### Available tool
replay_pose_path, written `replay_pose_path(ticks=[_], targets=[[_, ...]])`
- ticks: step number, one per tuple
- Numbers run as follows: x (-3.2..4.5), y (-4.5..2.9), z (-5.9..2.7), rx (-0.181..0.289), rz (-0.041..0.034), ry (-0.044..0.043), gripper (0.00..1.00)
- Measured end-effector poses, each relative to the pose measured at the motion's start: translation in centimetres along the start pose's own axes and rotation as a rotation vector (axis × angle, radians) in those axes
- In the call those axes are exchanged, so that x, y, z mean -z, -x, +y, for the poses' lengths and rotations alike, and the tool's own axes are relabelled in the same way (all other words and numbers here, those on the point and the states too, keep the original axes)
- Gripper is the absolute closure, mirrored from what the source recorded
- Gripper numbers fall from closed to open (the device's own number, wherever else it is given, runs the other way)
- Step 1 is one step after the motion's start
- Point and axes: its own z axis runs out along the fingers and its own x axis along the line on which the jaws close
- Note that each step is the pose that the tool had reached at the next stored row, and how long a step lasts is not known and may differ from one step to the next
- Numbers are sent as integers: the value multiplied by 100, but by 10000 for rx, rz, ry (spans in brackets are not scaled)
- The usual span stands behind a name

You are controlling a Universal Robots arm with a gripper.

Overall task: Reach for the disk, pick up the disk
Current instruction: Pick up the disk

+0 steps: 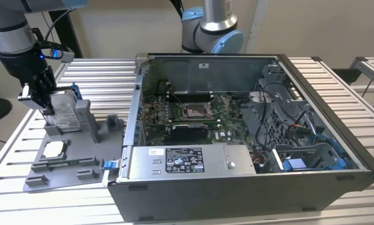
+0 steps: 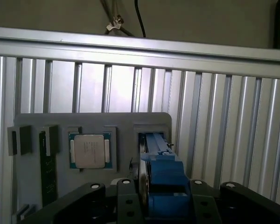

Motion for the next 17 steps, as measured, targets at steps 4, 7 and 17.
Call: replay_pose_path(ticks=[4, 7, 17], targets=[[-1, 0, 0, 0, 0, 1, 100], [-2, 0, 0, 0, 0, 1, 100], [64, 0, 0, 0, -1, 1, 100]])
